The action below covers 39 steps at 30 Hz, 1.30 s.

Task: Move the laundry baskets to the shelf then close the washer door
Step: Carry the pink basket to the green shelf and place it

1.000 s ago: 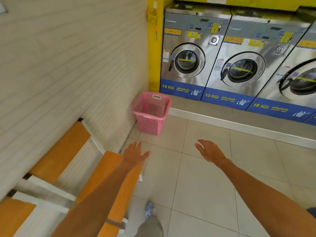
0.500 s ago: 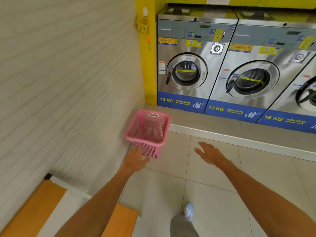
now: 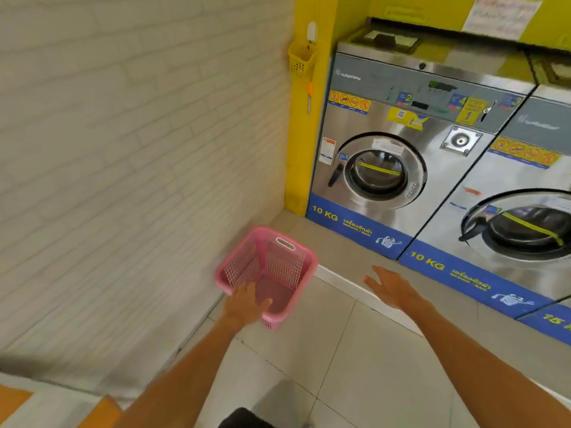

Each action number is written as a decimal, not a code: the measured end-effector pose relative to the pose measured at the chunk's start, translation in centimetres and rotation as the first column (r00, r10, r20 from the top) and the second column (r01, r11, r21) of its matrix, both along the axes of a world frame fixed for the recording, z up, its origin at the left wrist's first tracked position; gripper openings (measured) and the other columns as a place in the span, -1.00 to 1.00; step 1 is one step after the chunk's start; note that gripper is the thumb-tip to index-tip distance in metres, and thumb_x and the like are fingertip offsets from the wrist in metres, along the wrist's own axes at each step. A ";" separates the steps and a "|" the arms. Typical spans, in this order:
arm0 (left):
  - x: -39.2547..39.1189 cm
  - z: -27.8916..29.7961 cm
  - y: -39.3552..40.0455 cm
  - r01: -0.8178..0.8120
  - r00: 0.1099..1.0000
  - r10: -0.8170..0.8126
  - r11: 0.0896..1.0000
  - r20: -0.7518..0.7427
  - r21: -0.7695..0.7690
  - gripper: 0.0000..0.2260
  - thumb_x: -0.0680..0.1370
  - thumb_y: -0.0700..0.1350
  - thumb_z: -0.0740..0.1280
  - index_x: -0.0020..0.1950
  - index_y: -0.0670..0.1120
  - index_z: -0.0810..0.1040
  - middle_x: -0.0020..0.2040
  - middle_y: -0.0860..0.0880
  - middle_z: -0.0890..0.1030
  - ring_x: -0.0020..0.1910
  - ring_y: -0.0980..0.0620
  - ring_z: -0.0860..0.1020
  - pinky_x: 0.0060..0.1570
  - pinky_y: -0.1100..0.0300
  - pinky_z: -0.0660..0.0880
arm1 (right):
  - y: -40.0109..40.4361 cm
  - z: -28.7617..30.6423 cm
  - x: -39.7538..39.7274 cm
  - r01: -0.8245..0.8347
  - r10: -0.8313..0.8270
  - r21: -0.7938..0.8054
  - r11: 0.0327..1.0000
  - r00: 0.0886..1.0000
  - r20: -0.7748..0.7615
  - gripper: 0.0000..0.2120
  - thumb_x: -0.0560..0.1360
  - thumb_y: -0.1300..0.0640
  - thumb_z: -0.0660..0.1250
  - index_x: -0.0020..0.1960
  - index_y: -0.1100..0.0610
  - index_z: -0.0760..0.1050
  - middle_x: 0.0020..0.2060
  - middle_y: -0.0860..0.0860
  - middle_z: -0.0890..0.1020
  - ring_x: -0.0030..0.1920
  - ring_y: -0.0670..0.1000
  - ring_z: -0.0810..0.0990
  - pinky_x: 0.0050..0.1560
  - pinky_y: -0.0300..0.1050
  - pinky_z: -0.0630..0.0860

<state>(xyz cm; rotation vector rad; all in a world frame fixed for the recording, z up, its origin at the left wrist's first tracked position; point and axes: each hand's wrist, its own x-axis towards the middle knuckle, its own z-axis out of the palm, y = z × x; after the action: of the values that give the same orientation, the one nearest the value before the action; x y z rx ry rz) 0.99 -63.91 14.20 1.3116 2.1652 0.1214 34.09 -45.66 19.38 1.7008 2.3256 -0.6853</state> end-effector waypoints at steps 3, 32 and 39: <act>-0.7 -0.3 3.9 -0.069 0.998 0.069 0.998 0.006 0.007 -0.33 0.54 0.33 0.19 0.47 -0.11 0.29 0.47 -0.16 0.35 0.42 -0.18 0.36 0.33 -0.20 0.41 | 5.8 -0.9 -1.5 -0.035 0.035 -0.055 0.998 0.999 0.000 -0.22 0.54 -0.37 0.04 0.58 0.12 0.18 0.51 0.11 0.33 0.49 0.14 0.32 0.47 0.14 0.25; -7.0 -27.1 19.3 -0.843 0.522 0.850 0.527 0.074 -0.112 -0.26 0.57 0.25 0.21 0.62 -0.01 0.00 0.61 -0.11 0.14 0.59 -0.20 0.09 0.44 -0.23 0.23 | 34.5 -34.0 -31.9 -0.707 0.702 -0.214 0.674 0.703 -0.115 -0.29 0.53 0.02 0.34 0.57 0.00 0.08 0.28 0.04 0.49 0.12 0.01 0.62 0.00 -0.10 0.66; -5.8 -41.4 19.2 -0.924 0.369 0.925 0.375 0.088 -0.068 -0.23 0.55 0.07 0.26 0.62 0.11 -0.16 0.57 -0.26 0.12 0.46 -0.40 0.27 0.20 -0.41 0.44 | 38.2 -45.5 -32.9 -0.726 0.715 -0.176 0.665 0.687 -0.131 -0.09 0.51 0.02 0.37 0.61 -0.10 -0.20 0.46 0.16 0.29 0.21 0.07 0.54 0.03 0.01 0.61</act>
<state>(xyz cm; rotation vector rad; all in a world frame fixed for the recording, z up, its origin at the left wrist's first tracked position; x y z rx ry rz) -4.84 -44.72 -27.24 -0.1362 2.5185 0.6190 1.23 -7.45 -26.12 0.5470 2.5420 -0.7576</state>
